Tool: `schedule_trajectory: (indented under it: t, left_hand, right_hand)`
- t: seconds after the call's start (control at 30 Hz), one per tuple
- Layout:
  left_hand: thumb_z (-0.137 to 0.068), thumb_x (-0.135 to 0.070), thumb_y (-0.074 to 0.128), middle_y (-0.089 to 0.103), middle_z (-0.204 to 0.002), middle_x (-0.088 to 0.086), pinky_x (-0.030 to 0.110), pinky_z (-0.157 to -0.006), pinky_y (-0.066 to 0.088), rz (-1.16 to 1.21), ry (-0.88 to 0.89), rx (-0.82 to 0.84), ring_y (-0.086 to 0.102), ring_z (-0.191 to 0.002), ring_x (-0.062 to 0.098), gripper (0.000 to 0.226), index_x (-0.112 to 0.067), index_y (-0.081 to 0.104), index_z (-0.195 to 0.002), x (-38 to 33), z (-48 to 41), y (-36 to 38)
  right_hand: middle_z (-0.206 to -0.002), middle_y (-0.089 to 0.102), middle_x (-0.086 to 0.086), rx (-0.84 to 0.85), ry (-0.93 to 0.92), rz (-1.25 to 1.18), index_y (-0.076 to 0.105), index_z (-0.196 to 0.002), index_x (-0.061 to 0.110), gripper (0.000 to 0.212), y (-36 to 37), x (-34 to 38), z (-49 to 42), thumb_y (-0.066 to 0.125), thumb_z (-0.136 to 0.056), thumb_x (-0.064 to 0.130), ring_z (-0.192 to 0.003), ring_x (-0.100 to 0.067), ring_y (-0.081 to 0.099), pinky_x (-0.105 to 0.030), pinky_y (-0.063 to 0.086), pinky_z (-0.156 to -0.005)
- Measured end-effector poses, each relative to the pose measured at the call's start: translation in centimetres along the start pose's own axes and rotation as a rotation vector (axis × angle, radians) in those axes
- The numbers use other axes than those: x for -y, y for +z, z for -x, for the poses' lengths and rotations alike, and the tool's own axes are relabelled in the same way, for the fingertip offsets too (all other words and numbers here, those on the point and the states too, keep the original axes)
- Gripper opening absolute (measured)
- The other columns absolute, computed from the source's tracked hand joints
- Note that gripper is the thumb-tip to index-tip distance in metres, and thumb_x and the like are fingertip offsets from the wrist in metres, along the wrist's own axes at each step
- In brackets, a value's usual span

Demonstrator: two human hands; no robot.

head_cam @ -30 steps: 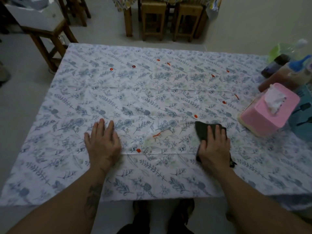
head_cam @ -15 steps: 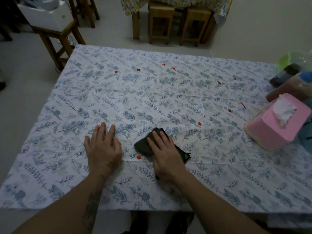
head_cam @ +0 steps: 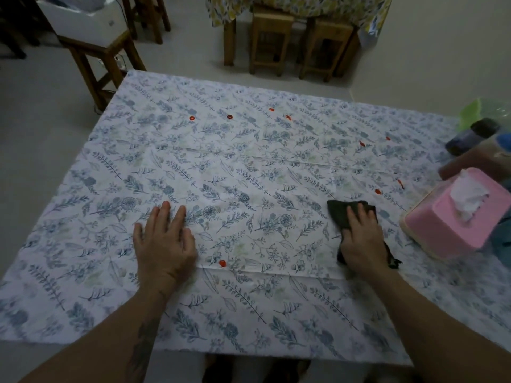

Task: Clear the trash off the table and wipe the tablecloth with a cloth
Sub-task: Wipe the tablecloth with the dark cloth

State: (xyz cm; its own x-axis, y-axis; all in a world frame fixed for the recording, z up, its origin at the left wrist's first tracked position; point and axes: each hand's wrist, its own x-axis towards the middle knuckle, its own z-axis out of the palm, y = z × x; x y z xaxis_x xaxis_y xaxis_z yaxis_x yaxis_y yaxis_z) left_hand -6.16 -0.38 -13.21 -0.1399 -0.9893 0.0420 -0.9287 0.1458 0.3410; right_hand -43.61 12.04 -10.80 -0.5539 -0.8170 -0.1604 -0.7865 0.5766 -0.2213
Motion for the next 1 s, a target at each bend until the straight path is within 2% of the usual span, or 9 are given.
schedule_trajectory:
  t: [0.17, 0.27, 0.37, 0.43, 0.5, 0.6, 0.7, 0.83, 1.0]
  left_hand:
    - [-0.091, -0.042, 0.034, 0.033, -0.162, 0.004, 0.051, -0.121, 0.009, -0.002, -0.005, -0.007, 0.024, -0.15, 0.023, 0.061, -0.029, 0.043, -0.15, -0.2, 0.1, -0.1]
    - [-0.092, -0.042, 0.032, 0.032, -0.162, 0.004, 0.052, -0.122, 0.01, -0.01, -0.007, -0.011, 0.024, -0.15, 0.022, 0.06, -0.029, 0.041, -0.151, -0.4, 0.1, -0.1]
    - [-0.093, -0.043, 0.032, 0.03, -0.163, 0.002, 0.05, -0.122, 0.009, -0.011, -0.006, -0.009, 0.022, -0.151, 0.021, 0.061, -0.031, 0.04, -0.151, -0.4, 0.1, -0.2]
    - [-0.092, -0.043, 0.032, 0.031, -0.162, 0.001, 0.049, -0.122, 0.009, -0.004, -0.011, -0.015, 0.023, -0.151, 0.02, 0.061, -0.03, 0.04, -0.151, -0.4, 0.2, -0.2]
    - [-0.092, -0.043, 0.034, 0.032, -0.162, 0.001, 0.05, -0.122, 0.011, -0.006, -0.019, -0.022, 0.024, -0.15, 0.02, 0.061, -0.029, 0.041, -0.151, -0.3, 0.1, -0.2]
    - [-0.091, -0.041, 0.037, 0.034, -0.161, 0.002, 0.051, -0.121, 0.013, -0.008, -0.021, -0.033, 0.026, -0.149, 0.021, 0.06, -0.027, 0.043, -0.15, -0.2, 0.0, 0.0]
    - [-0.09, -0.04, 0.039, 0.036, -0.16, 0.003, 0.051, -0.121, 0.014, 0.004, -0.021, -0.047, 0.028, -0.148, 0.022, 0.061, -0.026, 0.045, -0.149, -0.1, -0.1, 0.1]
    - [-0.088, -0.04, 0.04, 0.036, -0.16, 0.003, 0.05, -0.121, 0.013, 0.028, -0.016, -0.053, 0.028, -0.148, 0.022, 0.062, -0.025, 0.047, -0.148, -0.1, 0.0, -0.2]
    - [-0.087, -0.043, 0.037, 0.031, -0.162, 0.004, 0.05, -0.122, 0.009, 0.003, -0.014, -0.01, 0.024, -0.15, 0.021, 0.067, -0.024, 0.042, -0.15, -0.3, 0.0, -0.5]
  right_hand:
    - [-0.163, 0.001, -0.005, 0.025, -0.309, 0.01, 0.018, -0.156, 0.018, 0.062, 1.8, 6.5, 4.4, 0.036, -0.098, 0.031, -0.152, -0.031, -0.001, -0.048, -0.002, -0.122]
    - [-0.164, -0.005, -0.004, 0.132, -0.513, 0.045, 0.013, -0.157, 0.02, 0.066, 3.4, 11.6, 5.8, 0.029, -0.097, 0.044, -0.152, -0.029, -0.011, -0.049, -0.006, -0.122]
    - [-0.164, 0.014, -0.013, 0.167, -0.7, 0.107, 0.028, -0.155, 0.015, 0.07, 4.5, 13.6, 4.2, 0.027, -0.093, 0.049, -0.152, -0.034, 0.006, -0.059, 0.008, -0.12]
    - [-0.164, 0.017, -0.012, 0.174, -0.768, 0.149, 0.028, -0.155, 0.016, 0.069, 4.2, 13.0, 1.9, 0.025, -0.094, 0.049, -0.152, -0.033, 0.009, -0.059, 0.009, -0.12]
    - [-0.165, 0.01, -0.01, 0.15, -0.732, 0.141, 0.021, -0.157, 0.018, 0.068, 3.4, 11.5, -0.9, 0.022, -0.096, 0.049, -0.152, -0.03, 0.003, -0.057, 0.007, -0.121]
    - [-0.166, -0.002, -0.008, 0.094, -0.509, 0.114, 0.011, -0.158, 0.02, 0.066, 2.0, 8.2, -4.9, 0.019, -0.099, 0.048, -0.152, -0.027, -0.007, -0.052, -0.002, -0.122]
    - [-0.166, 0.007, -0.009, 0.028, -0.335, 0.056, 0.02, -0.157, 0.018, 0.067, 0.5, 3.9, -6.9, 0.022, -0.096, 0.046, -0.152, -0.028, 0.002, -0.051, 0.0, -0.122]
    - [-0.164, 0.017, -0.01, -0.043, -0.186, 0.01, 0.03, -0.154, 0.014, 0.067, -0.4, -0.6, -5.1, 0.027, -0.093, 0.041, -0.151, -0.029, 0.012, -0.052, 0.006, -0.121]
    - [-0.162, 0.024, -0.01, -0.073, -0.151, -0.012, 0.036, -0.152, 0.013, 0.063, 0.4, -2.8, 0.9, 0.031, -0.094, 0.037, -0.149, -0.033, 0.019, -0.055, 0.013, -0.12]
